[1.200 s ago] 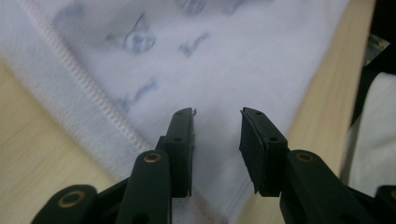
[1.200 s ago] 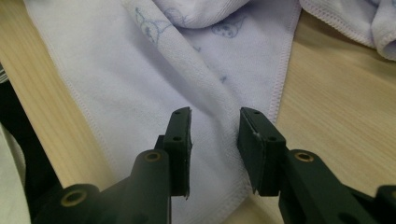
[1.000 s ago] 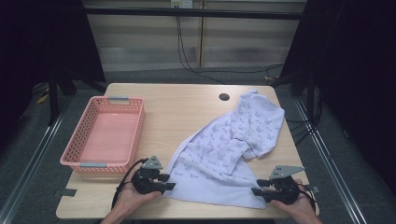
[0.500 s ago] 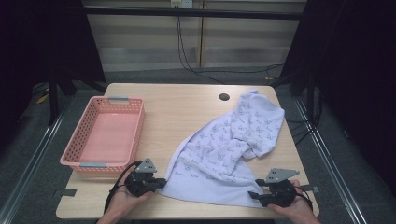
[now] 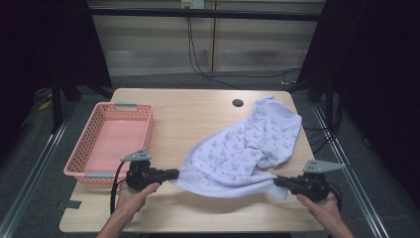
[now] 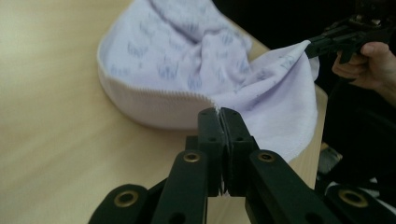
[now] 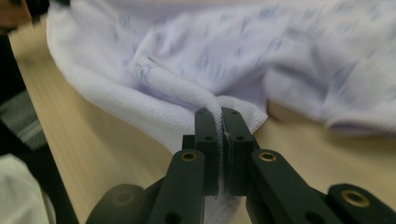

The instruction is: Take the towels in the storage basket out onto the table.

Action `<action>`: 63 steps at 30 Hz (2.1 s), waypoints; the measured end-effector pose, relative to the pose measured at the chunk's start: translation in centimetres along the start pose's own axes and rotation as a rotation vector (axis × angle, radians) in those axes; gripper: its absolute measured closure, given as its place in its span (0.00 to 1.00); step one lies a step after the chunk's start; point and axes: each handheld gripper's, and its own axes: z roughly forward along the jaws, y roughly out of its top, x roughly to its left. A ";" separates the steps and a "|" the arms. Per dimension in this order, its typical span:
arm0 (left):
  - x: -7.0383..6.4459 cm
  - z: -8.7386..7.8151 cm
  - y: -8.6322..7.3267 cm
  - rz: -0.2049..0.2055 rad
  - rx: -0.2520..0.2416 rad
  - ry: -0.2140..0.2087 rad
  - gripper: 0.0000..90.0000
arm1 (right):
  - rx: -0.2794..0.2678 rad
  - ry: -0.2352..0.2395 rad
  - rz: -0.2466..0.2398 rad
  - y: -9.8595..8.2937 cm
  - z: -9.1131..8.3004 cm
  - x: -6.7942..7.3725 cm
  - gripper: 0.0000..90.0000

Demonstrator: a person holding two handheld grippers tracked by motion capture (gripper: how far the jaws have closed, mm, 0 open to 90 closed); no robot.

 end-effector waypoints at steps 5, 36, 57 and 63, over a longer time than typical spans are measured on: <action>-0.6 -0.3 4.4 0.035 -0.087 -0.010 0.98 | -0.153 -0.020 -0.005 5.2 -2.4 -1.0 0.97; -6.9 -6.6 12.0 0.199 -0.221 0.072 0.98 | -0.412 -0.090 -0.094 17.6 -10.0 1.2 0.97; -4.1 -1.9 -3.7 0.060 0.087 0.009 0.81 | -0.079 -0.064 0.008 -4.6 -6.3 3.6 0.67; -0.4 4.5 -0.5 0.056 0.148 0.010 0.82 | 0.007 -0.082 -0.020 -1.8 -0.9 0.9 0.64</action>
